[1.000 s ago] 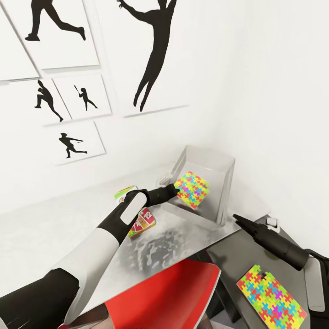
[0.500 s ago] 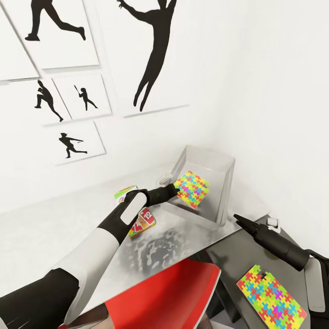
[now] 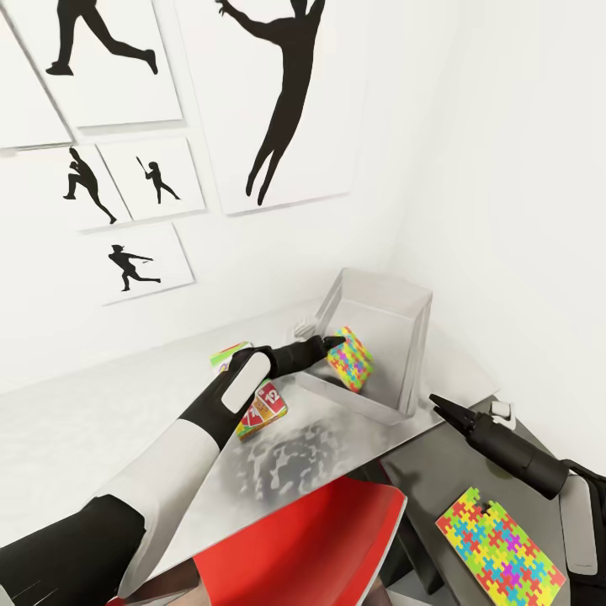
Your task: Put all the toys in the child's room - the three board games (two on the bed and one on the table), the two jigsaw puzzles on the table, and the tennis ball on the table - inside the toy box on the table in the child's room.
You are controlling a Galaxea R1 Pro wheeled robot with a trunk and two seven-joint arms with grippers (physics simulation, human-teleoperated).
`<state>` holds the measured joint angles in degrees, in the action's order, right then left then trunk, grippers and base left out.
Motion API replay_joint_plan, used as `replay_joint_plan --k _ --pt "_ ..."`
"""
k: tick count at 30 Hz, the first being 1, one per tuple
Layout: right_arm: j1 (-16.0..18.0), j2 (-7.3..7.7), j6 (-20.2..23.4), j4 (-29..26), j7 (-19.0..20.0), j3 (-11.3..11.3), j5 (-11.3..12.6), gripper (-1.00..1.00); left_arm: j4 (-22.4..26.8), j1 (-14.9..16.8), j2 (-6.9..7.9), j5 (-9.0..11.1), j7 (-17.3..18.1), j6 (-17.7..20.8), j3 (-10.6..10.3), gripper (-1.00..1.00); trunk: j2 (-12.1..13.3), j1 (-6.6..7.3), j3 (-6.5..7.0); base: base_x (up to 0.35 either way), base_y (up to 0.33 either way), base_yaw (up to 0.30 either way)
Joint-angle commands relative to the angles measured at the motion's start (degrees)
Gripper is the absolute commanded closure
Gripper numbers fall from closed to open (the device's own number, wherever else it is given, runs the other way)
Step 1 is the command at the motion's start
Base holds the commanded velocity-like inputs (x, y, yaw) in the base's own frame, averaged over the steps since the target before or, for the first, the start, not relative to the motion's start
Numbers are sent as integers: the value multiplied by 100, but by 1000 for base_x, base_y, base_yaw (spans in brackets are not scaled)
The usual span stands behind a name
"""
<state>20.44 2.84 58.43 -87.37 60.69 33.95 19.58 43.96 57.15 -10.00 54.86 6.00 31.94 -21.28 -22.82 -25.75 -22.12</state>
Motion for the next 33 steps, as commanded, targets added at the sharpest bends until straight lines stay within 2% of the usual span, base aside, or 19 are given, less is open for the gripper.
replay_joint_plan --k 1,10,20,33 --pt "5 -1 20 0 29 6 -16 -100 6 5 0 7 10 19 1 -100 -10 -3 -9 0 0 0" --pt "5 -6 20 -1 30 6 -16 -100 405 -2 0 7 28 106 -5 -100 -10 -3 -9 0 0 0" --pt "6 8 20 1 30 6 -16 -100 1116 -2 0 15 30 541 17 -100 -10 -3 -9 0 0 0" --pt "4 6 20 1 30 6 -16 -100 1414 4 0 5 2 694 70 -100 -10 -3 -9 0 0 0"
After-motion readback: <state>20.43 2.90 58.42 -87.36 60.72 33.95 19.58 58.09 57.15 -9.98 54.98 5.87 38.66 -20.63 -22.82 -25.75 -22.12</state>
